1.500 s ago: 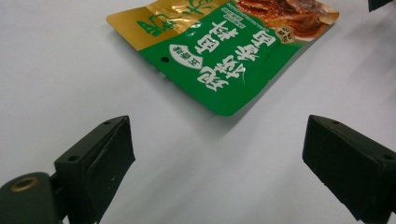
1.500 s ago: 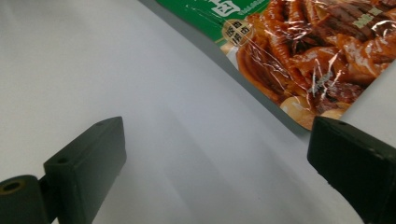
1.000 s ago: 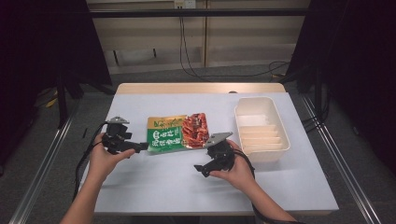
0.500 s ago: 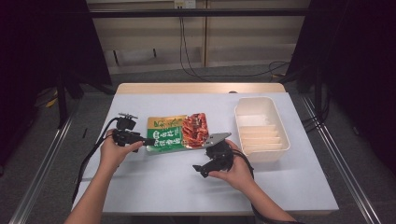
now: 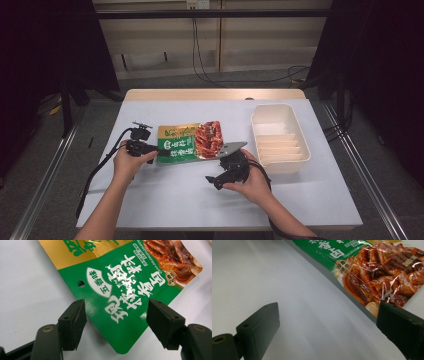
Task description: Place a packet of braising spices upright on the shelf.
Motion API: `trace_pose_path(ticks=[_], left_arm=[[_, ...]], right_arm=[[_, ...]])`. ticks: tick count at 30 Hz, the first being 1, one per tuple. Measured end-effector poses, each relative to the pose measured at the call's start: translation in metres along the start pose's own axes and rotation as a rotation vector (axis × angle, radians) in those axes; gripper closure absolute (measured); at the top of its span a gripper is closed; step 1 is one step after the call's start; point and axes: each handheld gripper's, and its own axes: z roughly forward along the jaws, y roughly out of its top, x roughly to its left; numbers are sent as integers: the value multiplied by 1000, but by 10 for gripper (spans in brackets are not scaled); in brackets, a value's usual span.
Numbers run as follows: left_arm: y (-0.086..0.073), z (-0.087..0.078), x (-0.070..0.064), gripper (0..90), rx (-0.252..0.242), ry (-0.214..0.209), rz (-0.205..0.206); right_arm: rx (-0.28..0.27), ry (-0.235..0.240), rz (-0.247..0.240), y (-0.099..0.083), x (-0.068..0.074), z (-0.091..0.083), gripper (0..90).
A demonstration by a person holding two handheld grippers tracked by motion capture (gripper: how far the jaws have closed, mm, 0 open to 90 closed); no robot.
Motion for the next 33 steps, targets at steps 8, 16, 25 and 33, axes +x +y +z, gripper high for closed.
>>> trace_pose_path(ticks=[8,16,25,33], left_arm=[[1,-5,3,325,-1,16,-33],[-2,5,4,349,10,-6,-65],[-4,11,3,467,-12,-83,-107],[-3,12,0,768,-55,-131,-132]], right_arm=[[-4,2,-4,0,-1,-1,47],[-7,-2,4,0,-1,-3,47],[-11,-1,-1,0,-3,-3,49],[-7,5,1,2,-2,-2,50]])
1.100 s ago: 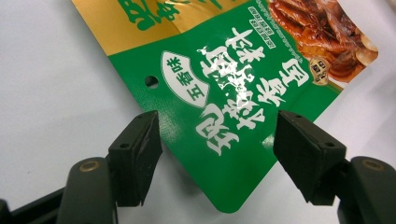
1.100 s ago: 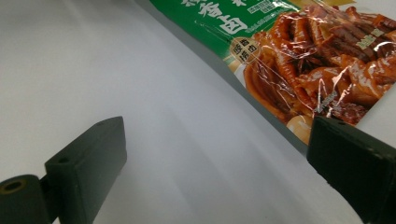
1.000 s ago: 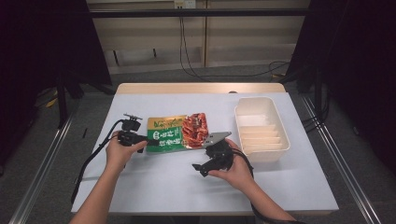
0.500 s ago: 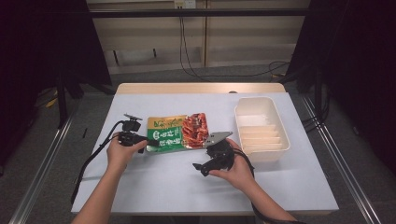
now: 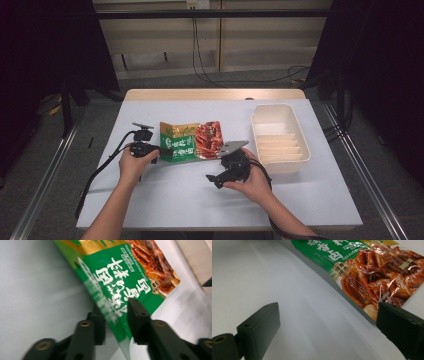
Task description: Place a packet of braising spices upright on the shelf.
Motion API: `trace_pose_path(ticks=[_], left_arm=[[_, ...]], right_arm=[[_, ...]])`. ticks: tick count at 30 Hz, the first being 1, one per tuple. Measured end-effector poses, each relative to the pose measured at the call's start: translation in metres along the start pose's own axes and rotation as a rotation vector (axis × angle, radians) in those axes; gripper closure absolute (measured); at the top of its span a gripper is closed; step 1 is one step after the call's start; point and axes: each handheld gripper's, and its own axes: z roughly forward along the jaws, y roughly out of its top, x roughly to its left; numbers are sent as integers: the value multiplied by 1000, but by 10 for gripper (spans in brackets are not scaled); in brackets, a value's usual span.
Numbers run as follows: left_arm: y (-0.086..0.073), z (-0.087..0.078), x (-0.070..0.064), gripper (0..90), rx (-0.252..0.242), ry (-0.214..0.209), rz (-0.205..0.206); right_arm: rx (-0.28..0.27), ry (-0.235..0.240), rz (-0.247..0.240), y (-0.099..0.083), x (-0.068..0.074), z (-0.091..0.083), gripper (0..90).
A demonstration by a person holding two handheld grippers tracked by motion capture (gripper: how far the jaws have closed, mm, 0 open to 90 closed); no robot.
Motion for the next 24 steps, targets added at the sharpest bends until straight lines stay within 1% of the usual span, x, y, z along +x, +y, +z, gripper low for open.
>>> trace_pose_path(ticks=[1,3,4,5,6,7,8,10,11,12,13,14,17,18,19,20,22,23,24], left_arm=[[0,-1,0,791,-5,5,2],[1,-5,-1,824,-5,1,9],[2,-8,-1,840,-5,-1,13],[3,-10,-2,854,-20,-9,-1],[4,-13,-1,871,-23,-9,9],[5,-16,-2,885,-27,-18,11],[7,-19,-3,895,-31,-27,5],[9,-24,-4,900,-33,-23,18],[11,-26,-5,900,-24,-23,21],[13,-28,-6,900,-20,-26,25],[14,-31,-7,900,-28,-23,21],[16,-34,-8,900,-23,-30,23],[21,-41,-12,900,-12,-27,30],[24,-43,-15,900,-12,-18,29],[26,-46,-17,900,-7,-19,41],[29,-49,-19,900,0,-17,53],[34,-54,-25,900,-1,-19,51],[38,-57,-27,900,10,-10,70],[40,-58,-31,900,2,-13,60]], right_arm=[[0,2,-1,0,0,0,51],[-3,-6,-7,1,0,1,50],[2,2,-4,1,0,1,51],[4,2,-10,2,-1,1,51],[4,-1,-9,2,-1,1,52],[3,3,-8,3,-1,2,53],[13,7,-15,3,-1,2,53],[17,0,-23,5,-1,4,53],[21,10,-24,6,-1,4,53],[18,9,-21,8,-1,4,53],[20,11,-20,9,-1,4,54],[22,9,-27,11,-2,4,54],[32,10,-34,17,-2,5,54],[33,5,-30,19,-2,5,56],[37,12,-35,21,-3,5,57],[38,9,-38,23,-4,6,58],[40,15,-42,28,-5,6,58],[44,21,-53,30,-6,6,58],[47,15,-54,32,-6,6,58]])
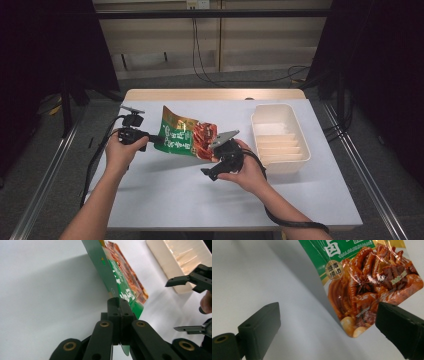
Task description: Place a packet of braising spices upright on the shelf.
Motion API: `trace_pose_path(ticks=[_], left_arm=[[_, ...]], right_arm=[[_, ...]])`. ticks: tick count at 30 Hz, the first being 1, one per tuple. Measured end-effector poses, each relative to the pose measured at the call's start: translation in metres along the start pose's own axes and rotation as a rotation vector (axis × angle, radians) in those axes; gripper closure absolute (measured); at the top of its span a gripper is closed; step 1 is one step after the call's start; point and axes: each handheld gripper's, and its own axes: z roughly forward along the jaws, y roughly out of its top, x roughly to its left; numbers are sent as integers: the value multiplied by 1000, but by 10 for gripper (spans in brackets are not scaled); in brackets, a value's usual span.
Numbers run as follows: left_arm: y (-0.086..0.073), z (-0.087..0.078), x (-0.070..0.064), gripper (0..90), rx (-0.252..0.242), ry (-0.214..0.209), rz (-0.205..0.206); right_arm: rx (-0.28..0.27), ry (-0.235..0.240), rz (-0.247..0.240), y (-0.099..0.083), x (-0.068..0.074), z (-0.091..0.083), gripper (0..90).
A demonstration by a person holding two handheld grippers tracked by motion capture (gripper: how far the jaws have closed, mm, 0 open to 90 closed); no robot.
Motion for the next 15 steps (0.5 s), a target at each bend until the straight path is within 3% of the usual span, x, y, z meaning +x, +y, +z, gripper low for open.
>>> trace_pose_path(ticks=[1,4,5,6,8,9,11,13,14,15], left_arm=[[3,-3,-2,900,7,7,21],[11,-8,-11,900,10,7,28],[13,-11,-11,900,35,12,66],[15,-11,-15,900,12,9,37],[19,-16,-18,900,32,11,73],[20,-16,-21,900,22,7,55],[23,-19,-24,900,47,10,93],[26,-20,-28,900,43,14,90],[27,-21,-28,900,65,13,121],[29,-22,-31,900,63,11,114]], right_arm=[[1,1,4,2,0,0,58],[0,3,-17,8,-4,0,58],[2,12,-19,11,-6,-1,58],[4,5,-26,13,-7,-1,58],[1,16,-18,16,-10,-2,58],[-1,20,-15,18,-11,-2,59],[-3,17,-23,22,-14,-4,59],[-1,15,-20,25,-16,-6,60],[0,11,-20,26,-18,-7,59],[1,10,-17,28,-19,-8,60]])
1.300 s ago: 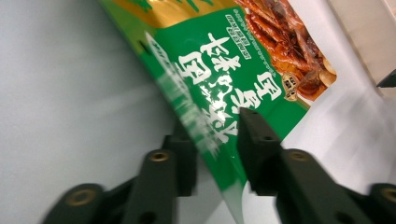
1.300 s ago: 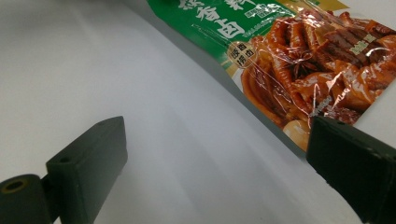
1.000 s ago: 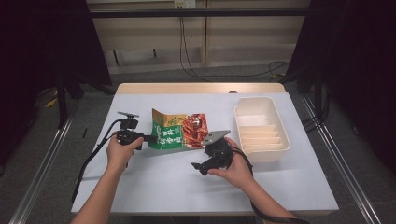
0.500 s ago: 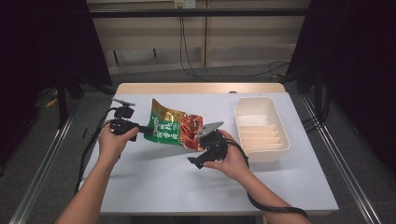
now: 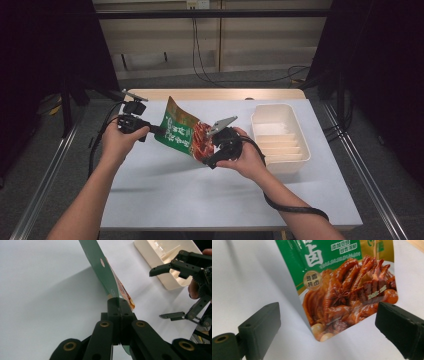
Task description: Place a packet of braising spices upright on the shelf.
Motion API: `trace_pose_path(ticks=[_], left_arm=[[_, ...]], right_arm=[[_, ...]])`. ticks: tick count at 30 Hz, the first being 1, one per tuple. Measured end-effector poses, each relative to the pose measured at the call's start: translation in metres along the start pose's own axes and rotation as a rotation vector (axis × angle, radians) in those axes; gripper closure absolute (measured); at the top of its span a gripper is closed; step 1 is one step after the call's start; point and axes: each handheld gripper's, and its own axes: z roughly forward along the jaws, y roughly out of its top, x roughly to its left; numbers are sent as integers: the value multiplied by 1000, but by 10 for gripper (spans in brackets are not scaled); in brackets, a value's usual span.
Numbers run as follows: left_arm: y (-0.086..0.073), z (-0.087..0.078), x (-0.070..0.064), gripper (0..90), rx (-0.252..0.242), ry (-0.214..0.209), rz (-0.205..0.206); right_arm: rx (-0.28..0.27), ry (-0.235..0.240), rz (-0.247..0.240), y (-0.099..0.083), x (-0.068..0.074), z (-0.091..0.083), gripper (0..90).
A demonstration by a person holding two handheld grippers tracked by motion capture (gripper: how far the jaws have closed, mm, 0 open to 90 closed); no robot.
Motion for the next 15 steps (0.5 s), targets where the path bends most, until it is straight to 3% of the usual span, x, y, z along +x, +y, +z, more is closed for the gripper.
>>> trace_pose_path(ticks=[7,15], left_arm=[[12,-5,-15,900,62,15,74],[25,-8,-31,900,77,7,111]], right_arm=[[16,-24,-17,7,-11,-6,60],[8,-24,-18,14,-24,-13,58]])
